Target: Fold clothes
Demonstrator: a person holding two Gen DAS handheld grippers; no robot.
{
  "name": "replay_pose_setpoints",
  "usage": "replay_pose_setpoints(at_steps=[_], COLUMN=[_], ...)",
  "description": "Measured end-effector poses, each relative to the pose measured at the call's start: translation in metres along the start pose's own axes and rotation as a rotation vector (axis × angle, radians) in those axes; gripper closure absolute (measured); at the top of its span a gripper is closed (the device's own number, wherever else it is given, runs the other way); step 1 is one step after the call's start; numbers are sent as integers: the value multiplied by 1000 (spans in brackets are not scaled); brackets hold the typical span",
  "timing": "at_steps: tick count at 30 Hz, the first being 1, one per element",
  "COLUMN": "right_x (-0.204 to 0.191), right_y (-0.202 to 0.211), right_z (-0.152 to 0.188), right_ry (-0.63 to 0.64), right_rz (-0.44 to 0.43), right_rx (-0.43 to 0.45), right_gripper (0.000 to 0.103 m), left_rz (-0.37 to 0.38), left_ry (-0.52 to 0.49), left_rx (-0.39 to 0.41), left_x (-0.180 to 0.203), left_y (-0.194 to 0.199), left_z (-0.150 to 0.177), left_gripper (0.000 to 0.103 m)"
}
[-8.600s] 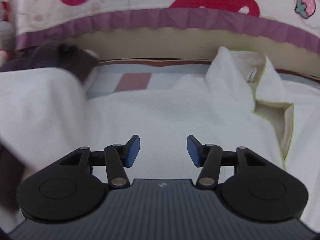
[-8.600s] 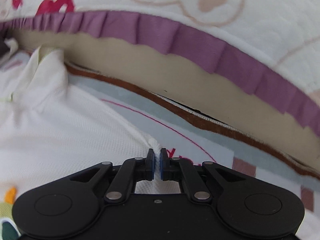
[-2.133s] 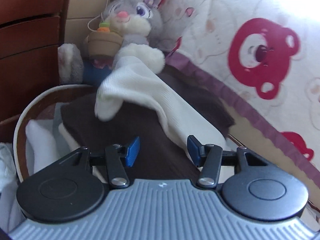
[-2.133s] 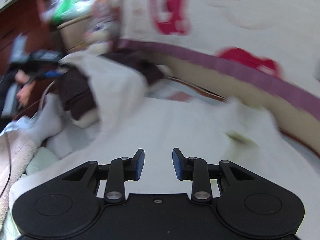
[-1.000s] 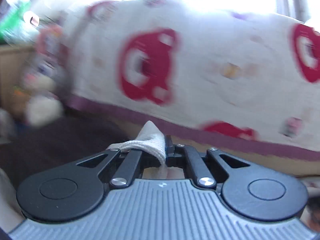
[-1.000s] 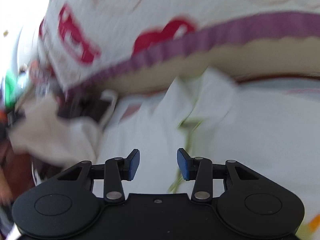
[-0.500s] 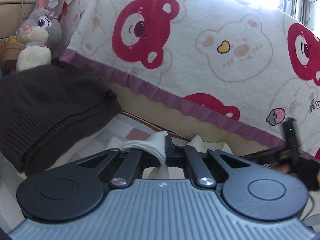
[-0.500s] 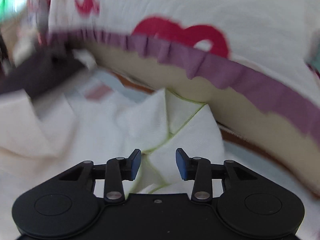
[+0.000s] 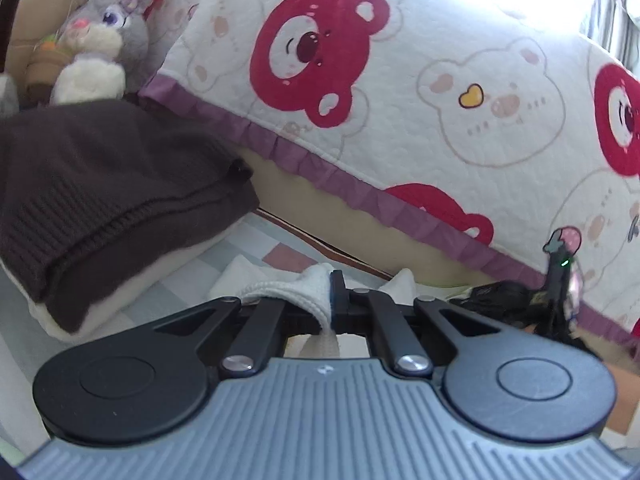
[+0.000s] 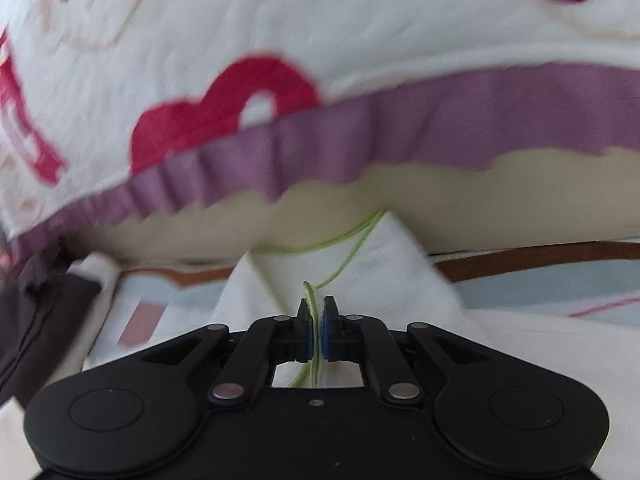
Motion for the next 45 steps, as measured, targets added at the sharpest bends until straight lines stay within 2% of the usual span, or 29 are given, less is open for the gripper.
replay_pose_setpoints(at_steps=[2,5,6,7,11,14,17,18,20,21,23,25,29,30,31,32,34,36,40,43,44,45], right_x=[-4,-24,-31,-38,-66,-82,-88,-87,-81,-81,-85,-85,-75,-69,-62,-54,-39,-30,-24,-22,-19,-16], right_y=[-15,0,2,1,-3,-26,-54,-62,-60,-54,-38,-30,-36,-25,-8,9,44,65,70,54,48,45], right_z=[0,-17,-22,-26,-40,-35,-21,-16,-8,-8,-15,-21,-23,-26,-31,-35,-45,-37,-2,19,25,26], right_ry=[70,115,134,156,245,329,375,378,389,401,428,460,470,426,360,294,160,188,368,461,481,443], right_rz=[23,-83,-103,-113,-156,-59,7,23,38,28,8,27,43,16,-25,-66,-148,-129,-40,31,62,83], right_rx=[-71,-15,-12,-21,-56,-139,-201,-222,-193,-151,-40,30,-89,-75,-38,-1,74,55,-85,-155,-167,-152], right_gripper=[83,69,56,49,49,48,43,45,84,98,98,98,95,87,72,66,62,62,63,64,70,101], left_rz=[5,7,7,8,8,14,20,24,28,28,29,32,33,34,36,38,42,48,57,62,64,65], left_ry=[6,10,18,28,51,65,59,56,53,52,54,67,75,77,78,79,82,82,78,68,65,64], left_rx=[-5,-8,-5,-3,-5,-13,-12,-11,-8,-7,-5,-7,-24,-30,-35,-36,-34,-34,-37,-34,-35,-36], left_x=[0,-1,-3,-5,-10,-10,-9,-9,-8,-8,-9,-10,-11,-11,-11,-10,-9,-7,-3,1,2,2], left_y=[-1,-2,-2,-2,-2,-3,-2,-2,-1,-1,-1,-2,-5,-5,-5,-6,-6,-5,-3,-1,-2,-2], left_z=[2,4,3,3,5,7,7,7,7,7,7,8,14,16,17,17,16,16,16,16,17,18], left_gripper=[101,101,101,100,100,100,100,100,100,100,100,100,100,100,100,100,100,100,100,100,100,100])
Point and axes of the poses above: each gripper's, at about its wrist camera, not at the fingertips, and y roughly against the way its jaws point, x to its right, z to its underside, the point moved 6 cm from there along -y, roughly the way its jaws point
